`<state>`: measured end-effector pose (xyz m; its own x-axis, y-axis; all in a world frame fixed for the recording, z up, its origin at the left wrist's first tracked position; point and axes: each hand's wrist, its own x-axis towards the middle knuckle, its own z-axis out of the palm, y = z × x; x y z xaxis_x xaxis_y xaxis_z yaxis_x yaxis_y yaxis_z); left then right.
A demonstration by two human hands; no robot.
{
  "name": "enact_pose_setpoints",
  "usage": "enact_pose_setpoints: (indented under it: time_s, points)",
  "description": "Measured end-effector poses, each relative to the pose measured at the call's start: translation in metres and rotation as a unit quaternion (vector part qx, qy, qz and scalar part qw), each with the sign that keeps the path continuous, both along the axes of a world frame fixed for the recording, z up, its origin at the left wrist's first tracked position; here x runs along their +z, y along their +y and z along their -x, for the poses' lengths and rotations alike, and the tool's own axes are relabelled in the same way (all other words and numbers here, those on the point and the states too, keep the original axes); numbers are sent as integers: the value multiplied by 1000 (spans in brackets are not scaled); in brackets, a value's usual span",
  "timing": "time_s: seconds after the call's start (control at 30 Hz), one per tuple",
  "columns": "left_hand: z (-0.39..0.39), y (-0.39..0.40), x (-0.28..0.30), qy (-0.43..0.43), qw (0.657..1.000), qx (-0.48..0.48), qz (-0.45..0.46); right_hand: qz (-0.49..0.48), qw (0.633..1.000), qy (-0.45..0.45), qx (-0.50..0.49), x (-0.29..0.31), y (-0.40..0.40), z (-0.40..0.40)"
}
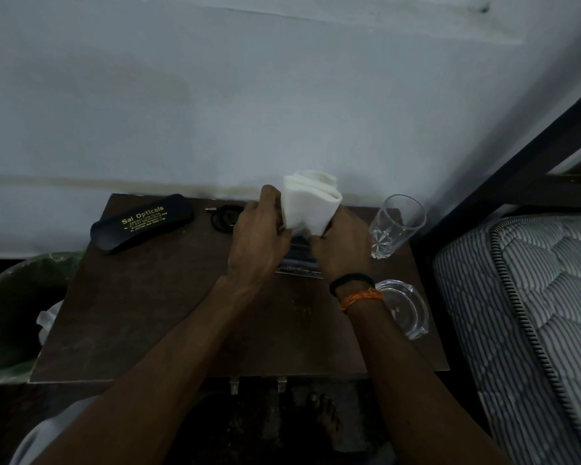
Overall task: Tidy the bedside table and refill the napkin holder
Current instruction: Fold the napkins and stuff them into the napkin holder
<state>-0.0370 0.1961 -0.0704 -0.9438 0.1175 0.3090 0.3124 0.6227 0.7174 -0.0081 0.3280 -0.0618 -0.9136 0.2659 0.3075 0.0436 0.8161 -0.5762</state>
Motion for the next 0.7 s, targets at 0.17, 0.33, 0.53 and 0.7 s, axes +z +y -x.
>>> enact_pose_setpoints:
  time_s: [0.17, 0.33, 0.53, 0.7]
  points:
    - [2, -1, 1, -15, 1000, 1, 4, 83, 996, 27, 6, 22, 6, -3]
    - [8, -14, 10, -84, 993, -59, -57, 24, 999, 35, 0, 28, 8, -4]
    - [12, -28, 16, -98, 988, -74, -96, -19, 999, 28, 10, 25, 10, -2]
    - [14, -25, 8, -55, 995, -78, -35, -54, 998, 29, 34, 23, 10, -1]
